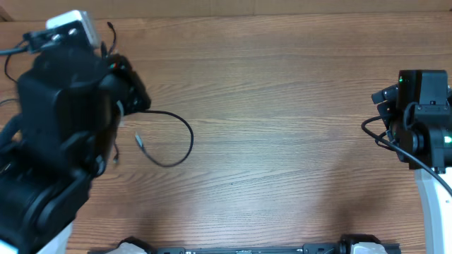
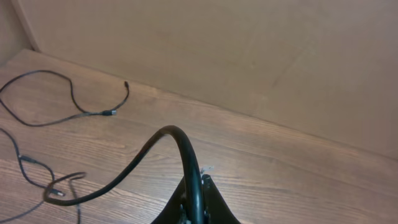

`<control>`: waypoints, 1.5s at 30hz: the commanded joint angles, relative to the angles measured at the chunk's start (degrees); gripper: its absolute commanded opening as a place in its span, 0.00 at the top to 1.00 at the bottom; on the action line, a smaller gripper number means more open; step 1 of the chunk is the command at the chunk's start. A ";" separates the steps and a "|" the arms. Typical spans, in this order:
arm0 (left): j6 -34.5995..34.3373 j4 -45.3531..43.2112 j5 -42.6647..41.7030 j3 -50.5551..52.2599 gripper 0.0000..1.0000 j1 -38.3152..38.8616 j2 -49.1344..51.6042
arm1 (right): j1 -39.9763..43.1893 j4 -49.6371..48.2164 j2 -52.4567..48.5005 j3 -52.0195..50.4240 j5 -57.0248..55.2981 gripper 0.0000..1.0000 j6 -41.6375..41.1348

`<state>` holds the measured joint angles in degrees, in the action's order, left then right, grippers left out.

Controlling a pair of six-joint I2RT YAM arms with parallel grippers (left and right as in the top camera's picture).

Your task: Untangle cables

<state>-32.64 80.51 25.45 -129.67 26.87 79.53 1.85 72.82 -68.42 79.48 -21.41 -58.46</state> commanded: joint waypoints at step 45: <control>6.25 0.37 -35.60 0.20 0.95 -1.42 12.37 | 0.15 -0.26 0.15 0.42 -0.83 0.00 0.22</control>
<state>-19.59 78.67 -19.07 -129.14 25.91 89.47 1.85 72.86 -68.42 79.48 -21.39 -58.43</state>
